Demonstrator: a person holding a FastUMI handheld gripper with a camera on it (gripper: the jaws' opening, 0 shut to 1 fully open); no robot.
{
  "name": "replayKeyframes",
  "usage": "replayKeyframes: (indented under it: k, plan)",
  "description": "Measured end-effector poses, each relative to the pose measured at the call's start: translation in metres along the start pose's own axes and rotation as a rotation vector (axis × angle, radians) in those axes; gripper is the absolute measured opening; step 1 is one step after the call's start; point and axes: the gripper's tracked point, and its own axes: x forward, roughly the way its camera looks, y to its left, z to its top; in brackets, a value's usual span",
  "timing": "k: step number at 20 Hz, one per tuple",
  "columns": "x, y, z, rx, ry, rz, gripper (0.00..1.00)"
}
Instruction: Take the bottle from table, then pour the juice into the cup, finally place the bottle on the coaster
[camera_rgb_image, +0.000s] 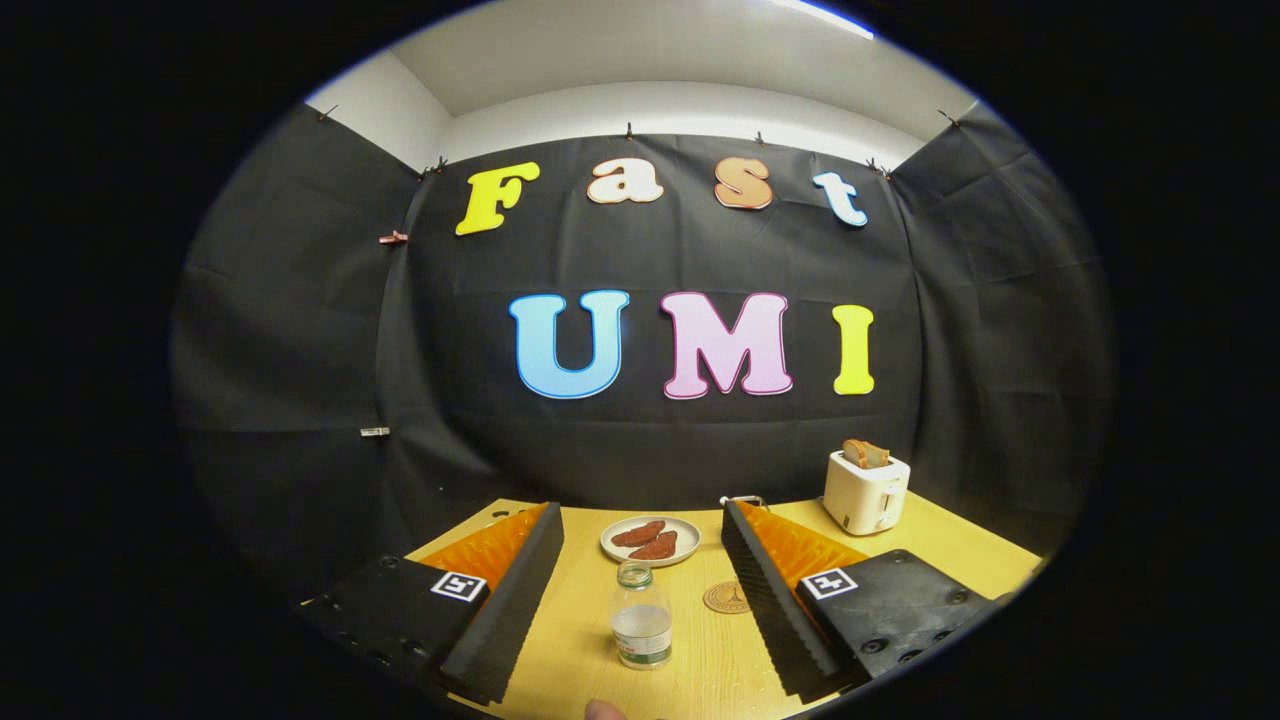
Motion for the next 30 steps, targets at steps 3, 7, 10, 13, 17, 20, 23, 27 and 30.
replayKeyframes:
  k: [3, 7, 10, 13, 17, 20, 23, 27, 30]
  plan:
    - [0.007, 0.0, -0.041, 0.044, 0.022, -0.023, 0.98]
    - [0.011, -0.006, -0.091, 0.033, 0.055, -0.079, 0.99]
    - [0.019, -0.006, -0.121, 0.036, 0.077, -0.091, 1.0]
    - [0.029, -0.004, -0.147, 0.033, 0.096, -0.09, 1.0]
    - [0.044, -0.005, -0.177, 0.025, 0.123, -0.091, 1.0]
    - [0.054, -0.004, -0.197, 0.012, 0.147, -0.083, 1.0]
    - [0.062, -0.007, -0.208, 0.006, 0.16, -0.082, 1.0]
    - [0.069, -0.004, -0.213, 0.014, 0.15, -0.058, 0.78]
    - [0.07, -0.008, -0.213, 0.01, 0.164, -0.083, 0.76]
